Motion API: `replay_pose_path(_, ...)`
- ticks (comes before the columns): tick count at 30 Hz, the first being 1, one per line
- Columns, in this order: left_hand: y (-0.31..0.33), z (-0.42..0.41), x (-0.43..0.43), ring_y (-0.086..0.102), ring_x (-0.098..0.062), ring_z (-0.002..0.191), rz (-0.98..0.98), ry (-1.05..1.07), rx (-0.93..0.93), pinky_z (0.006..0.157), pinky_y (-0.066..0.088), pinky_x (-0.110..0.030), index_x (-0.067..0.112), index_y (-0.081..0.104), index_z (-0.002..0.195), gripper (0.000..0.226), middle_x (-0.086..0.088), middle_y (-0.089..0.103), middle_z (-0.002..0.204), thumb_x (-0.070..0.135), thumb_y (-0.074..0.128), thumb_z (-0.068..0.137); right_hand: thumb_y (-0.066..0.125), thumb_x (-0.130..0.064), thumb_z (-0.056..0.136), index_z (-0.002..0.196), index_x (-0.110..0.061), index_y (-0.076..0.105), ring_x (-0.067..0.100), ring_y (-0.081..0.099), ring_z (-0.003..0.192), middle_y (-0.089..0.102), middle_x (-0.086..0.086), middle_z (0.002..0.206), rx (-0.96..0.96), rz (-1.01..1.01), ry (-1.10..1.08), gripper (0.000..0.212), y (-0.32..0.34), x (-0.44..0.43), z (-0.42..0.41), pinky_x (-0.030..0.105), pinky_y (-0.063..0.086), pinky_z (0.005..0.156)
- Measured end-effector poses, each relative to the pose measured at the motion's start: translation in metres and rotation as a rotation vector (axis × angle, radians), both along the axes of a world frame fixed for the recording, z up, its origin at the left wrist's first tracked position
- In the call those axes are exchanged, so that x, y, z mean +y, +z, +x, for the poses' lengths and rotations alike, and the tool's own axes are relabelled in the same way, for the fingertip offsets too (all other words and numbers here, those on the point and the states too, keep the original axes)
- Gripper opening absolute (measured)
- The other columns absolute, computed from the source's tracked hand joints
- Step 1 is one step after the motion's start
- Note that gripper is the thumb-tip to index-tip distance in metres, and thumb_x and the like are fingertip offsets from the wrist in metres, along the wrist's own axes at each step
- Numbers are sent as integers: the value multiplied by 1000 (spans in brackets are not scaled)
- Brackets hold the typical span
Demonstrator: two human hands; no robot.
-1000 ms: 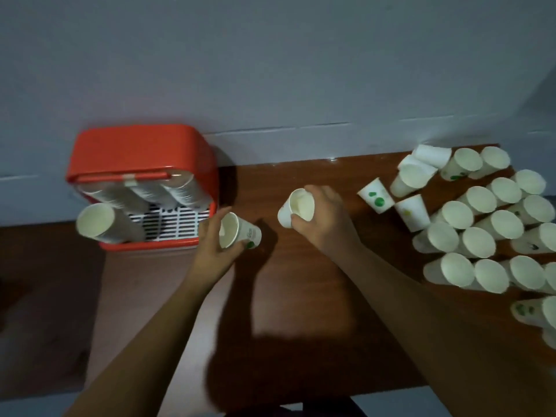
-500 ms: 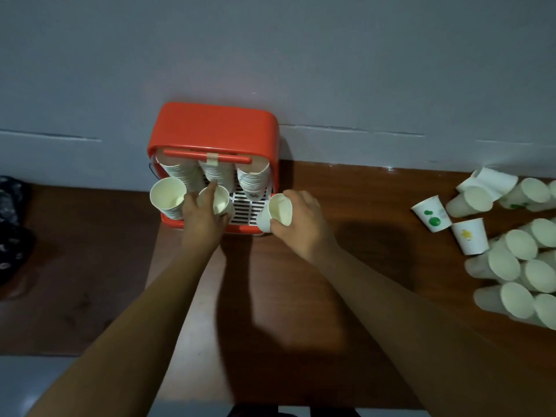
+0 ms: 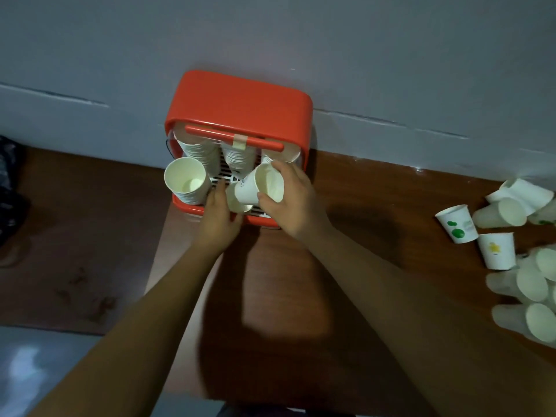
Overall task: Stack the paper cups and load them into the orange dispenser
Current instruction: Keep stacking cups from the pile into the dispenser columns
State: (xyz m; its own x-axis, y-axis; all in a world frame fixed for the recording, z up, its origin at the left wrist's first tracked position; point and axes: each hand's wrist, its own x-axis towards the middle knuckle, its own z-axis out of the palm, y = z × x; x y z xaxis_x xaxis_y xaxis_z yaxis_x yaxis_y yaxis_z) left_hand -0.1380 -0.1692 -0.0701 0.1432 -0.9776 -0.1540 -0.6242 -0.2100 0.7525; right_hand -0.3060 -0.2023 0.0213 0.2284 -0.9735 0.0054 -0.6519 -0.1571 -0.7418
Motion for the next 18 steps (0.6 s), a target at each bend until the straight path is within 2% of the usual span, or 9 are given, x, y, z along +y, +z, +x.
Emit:
replay_pose_path(4, -4, 14, 1, 49, -27, 133, -10, 33, 139, 110, 41, -53, 10, 42, 143, 67, -11, 53, 140, 2, 47, 77, 67, -27, 81, 134, -7, 49, 31, 47, 124, 52, 11, 132, 150, -28, 131, 60, -11, -5, 30, 43, 39, 106)
replay_pose_path(7, 7, 14, 6, 57, -19, 120, -36, 30, 213, 103, 48, -48, 12, 52, 133, 58, -5, 62, 127, -4, 45, 78, 67, -28, 82, 138, -7, 45, 33, 44, 126, 49, 13, 137, 273, -3, 200, 64, -23, -9, 43, 43, 37, 107)
replay_pose_path(10, 13, 14, 9, 60, -14, 116, -64, 11, 258, 102, 50, -41, 11, 54, 131, 52, -3, 64, 124, -2, 50, 81, 71, -24, 81, 145, -8, 38, 32, 42, 131, 46, 13, 142, 247, 146, 233, 75, -42, -13, 47, 41, 35, 109)
replay_pose_path(14, 6, 18, 6, 61, -14, 114, -80, -23, 138, 95, 54, -43, 17, 49, 136, 49, 0, 62, 127, 13, 65, 89, 68, -7, 85, 148, -7, 33, 30, 43, 132, 46, 15, 143, 244, 225, 178, 72, -60, -13, 42, 41, 37, 108)
replay_pose_path(18, 2, 14, 1, 57, -24, 120, -98, -9, 1, 98, 50, -44, 12, 50, 140, 50, -8, 61, 132, 16, 64, 92, 67, -3, 83, 145, -12, 39, 28, 51, 124, 54, 12, 135, 171, 188, 104, 68, -67, -9, 44, 44, 43, 101)
